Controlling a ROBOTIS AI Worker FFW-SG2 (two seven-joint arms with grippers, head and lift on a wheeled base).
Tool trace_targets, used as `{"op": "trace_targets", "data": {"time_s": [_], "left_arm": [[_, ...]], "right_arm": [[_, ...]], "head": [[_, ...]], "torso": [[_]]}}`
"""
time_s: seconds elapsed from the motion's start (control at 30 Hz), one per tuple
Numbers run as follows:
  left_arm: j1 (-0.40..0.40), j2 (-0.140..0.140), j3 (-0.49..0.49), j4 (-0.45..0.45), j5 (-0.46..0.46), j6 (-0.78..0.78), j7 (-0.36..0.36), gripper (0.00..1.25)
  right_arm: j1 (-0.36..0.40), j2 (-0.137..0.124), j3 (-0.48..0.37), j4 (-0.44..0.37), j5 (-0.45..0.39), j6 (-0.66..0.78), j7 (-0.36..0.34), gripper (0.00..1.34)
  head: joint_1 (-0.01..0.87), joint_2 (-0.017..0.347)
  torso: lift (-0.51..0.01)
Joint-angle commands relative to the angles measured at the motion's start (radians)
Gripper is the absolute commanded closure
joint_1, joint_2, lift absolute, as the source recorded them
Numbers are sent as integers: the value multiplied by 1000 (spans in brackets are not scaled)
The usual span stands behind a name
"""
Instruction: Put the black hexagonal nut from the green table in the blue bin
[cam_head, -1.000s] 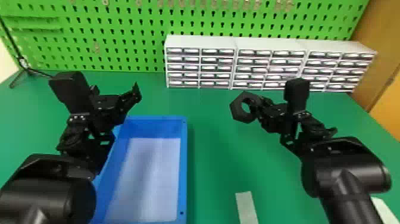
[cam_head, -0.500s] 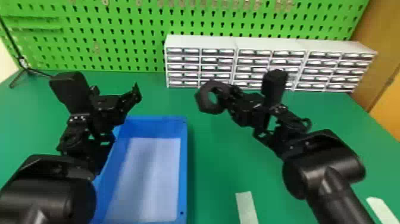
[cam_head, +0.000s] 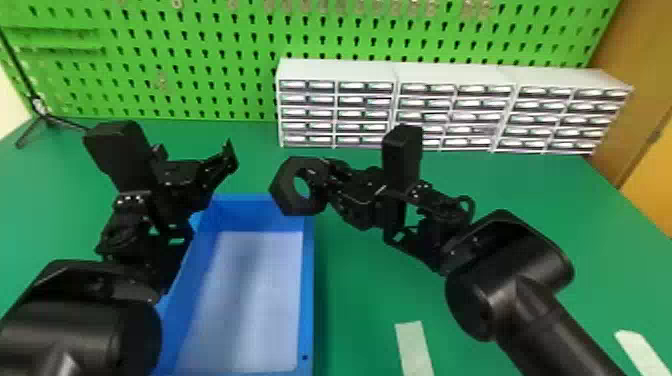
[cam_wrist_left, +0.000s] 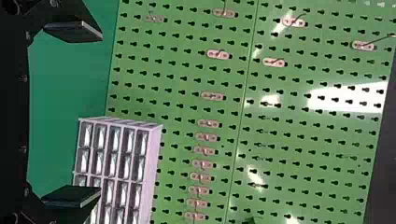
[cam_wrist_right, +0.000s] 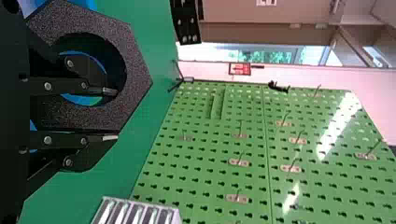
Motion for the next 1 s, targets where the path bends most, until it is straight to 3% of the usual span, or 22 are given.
{"op": "trace_targets", "data": {"time_s": [0.0,0.77,0.87,0.97], "left_arm": [[-3,1,0,0,-4,0,0,125],[-17,0,18,34,-21,-5,0,125],[-17,1,20,37,-21,-6,0,125],[-18,0,20,37,-21,-6,0,125]], "right_arm": [[-22,-9,47,5,-20,0,0,1015],[-99,-23,185,32,-87,0,0,1003],[-102,-23,193,34,-93,-1,0,891],[-105,-25,201,37,-100,-1,0,688]], "head": [[692,8],[692,8],[692,8],[692,8]], "torso": [[-97],[-97],[-97],[-97]]}}
